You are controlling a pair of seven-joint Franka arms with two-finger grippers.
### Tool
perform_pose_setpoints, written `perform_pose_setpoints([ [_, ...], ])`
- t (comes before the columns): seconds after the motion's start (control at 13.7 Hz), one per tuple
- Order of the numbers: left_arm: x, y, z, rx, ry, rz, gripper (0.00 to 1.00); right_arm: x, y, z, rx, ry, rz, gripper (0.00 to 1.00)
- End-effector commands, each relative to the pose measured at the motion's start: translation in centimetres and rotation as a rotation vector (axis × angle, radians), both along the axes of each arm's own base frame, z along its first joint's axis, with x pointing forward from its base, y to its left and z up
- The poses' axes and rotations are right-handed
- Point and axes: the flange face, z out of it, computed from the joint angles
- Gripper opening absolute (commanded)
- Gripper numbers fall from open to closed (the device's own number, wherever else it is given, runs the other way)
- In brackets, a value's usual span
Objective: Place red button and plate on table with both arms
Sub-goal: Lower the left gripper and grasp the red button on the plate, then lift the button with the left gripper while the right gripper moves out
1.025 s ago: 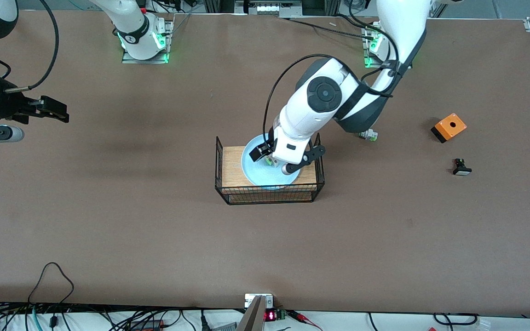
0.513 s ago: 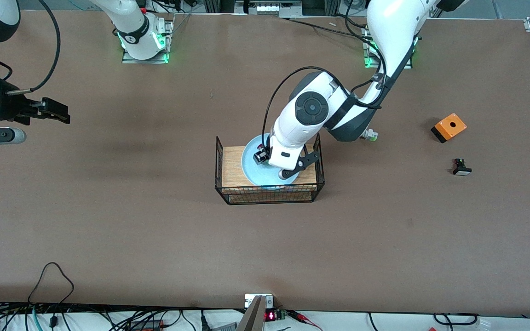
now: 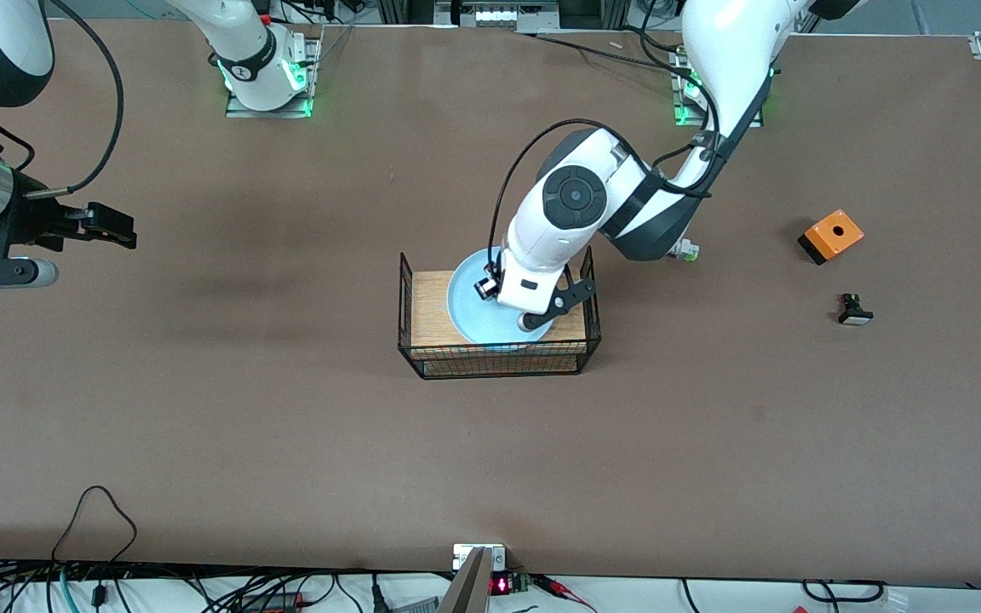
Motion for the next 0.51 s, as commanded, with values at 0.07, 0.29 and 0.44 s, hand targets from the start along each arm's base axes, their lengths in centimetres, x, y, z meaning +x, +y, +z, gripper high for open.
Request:
perform_pose_setpoints([
  [0.07,-2.2,2.2,7.8,0.077,0.021,-0.03,0.24,0.4,0.4,0.0,0.002,0.001,-0.009,1.0],
  [0.29,-1.6,7.3,10.5,0.129,0.069,-0.171,0.24,0.6,0.8,-0.5,-0.006,0.002,-0.112,1.0],
  [0.44,1.2,14.4,11.0,0.127,0.101,-0.316,0.24,0.7,1.2,-0.8,-0.016,0.006,-0.192,1.0],
])
